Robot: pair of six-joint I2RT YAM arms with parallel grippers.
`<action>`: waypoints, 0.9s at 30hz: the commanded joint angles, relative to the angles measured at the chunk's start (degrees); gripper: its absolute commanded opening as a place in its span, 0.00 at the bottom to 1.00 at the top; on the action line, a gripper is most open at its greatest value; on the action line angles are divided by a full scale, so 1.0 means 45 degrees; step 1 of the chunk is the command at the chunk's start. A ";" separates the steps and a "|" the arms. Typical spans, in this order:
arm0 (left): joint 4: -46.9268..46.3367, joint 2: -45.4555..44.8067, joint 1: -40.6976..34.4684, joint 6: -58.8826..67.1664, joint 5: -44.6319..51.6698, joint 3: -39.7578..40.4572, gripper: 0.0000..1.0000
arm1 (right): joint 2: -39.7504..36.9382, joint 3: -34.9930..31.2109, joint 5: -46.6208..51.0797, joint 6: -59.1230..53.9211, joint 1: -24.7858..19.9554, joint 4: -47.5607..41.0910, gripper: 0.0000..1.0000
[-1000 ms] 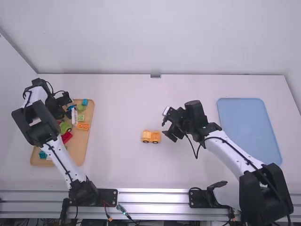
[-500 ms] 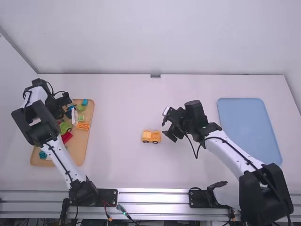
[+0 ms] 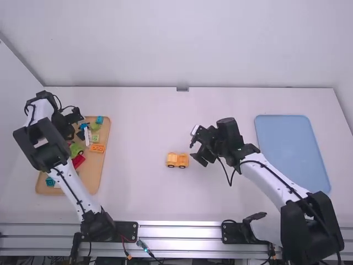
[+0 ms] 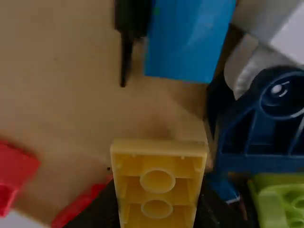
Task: Assemble lego blocks to make yellow taxi
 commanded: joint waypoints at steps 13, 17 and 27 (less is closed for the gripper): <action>-0.4643 -0.0942 -0.0063 -0.0466 0.7019 0.4022 0.15 | -0.0015 0.0359 -0.0777 0.2137 -0.0024 0.2939 0.99; -0.5119 -0.1462 -0.0151 0.0432 0.9457 0.3847 0.09 | 0.0554 0.0359 -0.0787 0.2769 -0.0126 0.4221 0.99; -0.3303 -0.1768 -0.2166 -0.0253 0.9073 0.1753 0.02 | 0.3133 0.0359 -0.4852 0.3784 -0.1146 0.7917 0.99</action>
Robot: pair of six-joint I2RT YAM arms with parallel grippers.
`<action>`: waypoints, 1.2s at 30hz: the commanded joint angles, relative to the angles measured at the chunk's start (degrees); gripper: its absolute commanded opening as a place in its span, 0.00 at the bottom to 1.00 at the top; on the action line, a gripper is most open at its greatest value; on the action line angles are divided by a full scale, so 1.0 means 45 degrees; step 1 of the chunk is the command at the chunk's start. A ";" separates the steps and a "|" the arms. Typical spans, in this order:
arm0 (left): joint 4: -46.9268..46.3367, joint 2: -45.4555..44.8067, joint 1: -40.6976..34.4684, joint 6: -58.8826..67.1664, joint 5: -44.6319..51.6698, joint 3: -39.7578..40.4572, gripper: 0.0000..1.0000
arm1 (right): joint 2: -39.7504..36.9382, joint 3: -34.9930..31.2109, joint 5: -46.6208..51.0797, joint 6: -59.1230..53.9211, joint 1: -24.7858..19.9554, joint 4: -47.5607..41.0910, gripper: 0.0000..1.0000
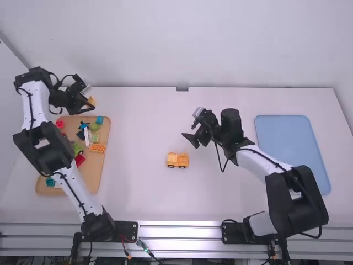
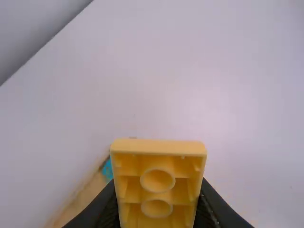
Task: Assemble lego blocks to make yellow taxi
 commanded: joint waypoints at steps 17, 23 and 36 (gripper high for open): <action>0.7038 -0.4979 -0.5707 -0.3410 0.0884 -0.8675 0.02 | 0.0884 0.0311 -0.2453 0.1486 -0.0189 0.2662 0.99; 0.9865 -0.6897 -0.6844 -0.4260 0.4206 -1.0914 0.02 | 0.0908 0.0316 -0.3852 0.1559 -0.0646 0.3463 0.99; 1.2905 -0.7067 -0.9063 -0.5809 0.7291 -1.2609 0.02 | 0.0908 0.1705 -1.0768 0.4546 -0.2161 0.4828 0.97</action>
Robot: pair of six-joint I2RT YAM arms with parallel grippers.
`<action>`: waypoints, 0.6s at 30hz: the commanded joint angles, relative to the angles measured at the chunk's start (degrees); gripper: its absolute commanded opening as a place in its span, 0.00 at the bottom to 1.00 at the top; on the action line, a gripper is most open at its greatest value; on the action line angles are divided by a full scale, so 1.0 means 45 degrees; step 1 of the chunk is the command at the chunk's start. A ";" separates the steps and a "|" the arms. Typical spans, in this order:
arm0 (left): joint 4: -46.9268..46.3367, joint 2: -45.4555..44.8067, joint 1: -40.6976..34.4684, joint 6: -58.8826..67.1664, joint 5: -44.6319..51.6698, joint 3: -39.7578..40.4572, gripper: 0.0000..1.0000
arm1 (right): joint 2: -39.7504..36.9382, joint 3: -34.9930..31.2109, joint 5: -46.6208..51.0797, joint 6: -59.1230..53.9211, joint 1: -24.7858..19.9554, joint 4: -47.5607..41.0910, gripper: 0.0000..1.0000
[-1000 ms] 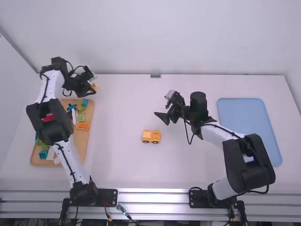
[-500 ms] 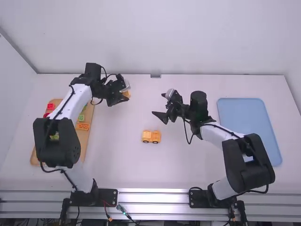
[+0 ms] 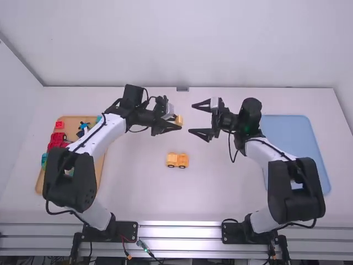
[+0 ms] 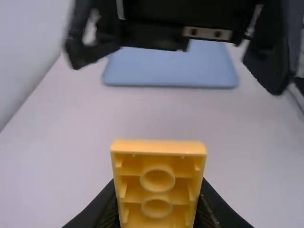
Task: Assemble lego blocks to make yellow taxi
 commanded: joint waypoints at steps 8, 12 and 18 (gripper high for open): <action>0.5333 -0.0092 -0.0272 -0.3944 0.2385 -0.1749 0.02 | 0.0146 0.0704 -0.1642 -0.0588 0.0277 -0.1880 0.91; 0.7621 -0.0092 -0.0374 -0.5829 0.2404 -0.2429 0.02 | 0.0146 0.0709 -0.1039 -0.1098 0.0617 -0.2225 0.88; 1.0112 -0.0092 -0.0423 -0.7548 0.2127 -0.3283 0.02 | 0.0146 0.0729 -0.0359 -0.1103 0.0967 -0.2220 0.81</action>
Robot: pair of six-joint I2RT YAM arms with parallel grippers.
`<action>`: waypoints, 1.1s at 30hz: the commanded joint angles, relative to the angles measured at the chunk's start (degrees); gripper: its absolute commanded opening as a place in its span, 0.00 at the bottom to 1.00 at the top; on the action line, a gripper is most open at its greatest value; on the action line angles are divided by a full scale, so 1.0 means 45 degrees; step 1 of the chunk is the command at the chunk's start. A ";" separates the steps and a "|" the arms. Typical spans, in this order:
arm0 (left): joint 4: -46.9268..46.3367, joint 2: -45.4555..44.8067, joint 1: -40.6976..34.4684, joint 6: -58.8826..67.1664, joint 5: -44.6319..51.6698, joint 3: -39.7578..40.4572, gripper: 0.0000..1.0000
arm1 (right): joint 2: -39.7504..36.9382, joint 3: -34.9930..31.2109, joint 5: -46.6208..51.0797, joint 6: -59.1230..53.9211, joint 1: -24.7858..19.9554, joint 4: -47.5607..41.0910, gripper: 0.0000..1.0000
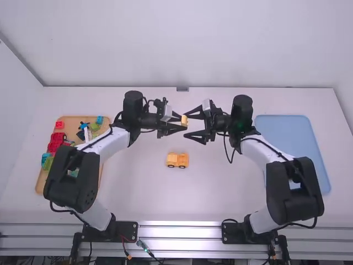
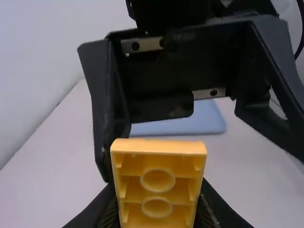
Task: Assemble lego blocks to make yellow taxi
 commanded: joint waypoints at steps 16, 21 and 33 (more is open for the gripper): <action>0.1486 -0.0092 -0.0131 -0.2249 0.0243 -0.0782 0.02 | 0.0146 0.0282 0.0962 -0.0078 0.0311 0.0010 0.62; 0.1491 -0.0092 -0.0102 -0.1894 0.0418 -0.0962 0.02 | 0.0146 0.0282 0.1248 -0.0068 0.0481 0.0034 0.51; 0.1559 -0.0092 -0.0107 -0.1520 0.0578 -0.1088 0.02 | 0.0146 0.0277 0.1209 -0.0068 0.0389 -0.0019 0.47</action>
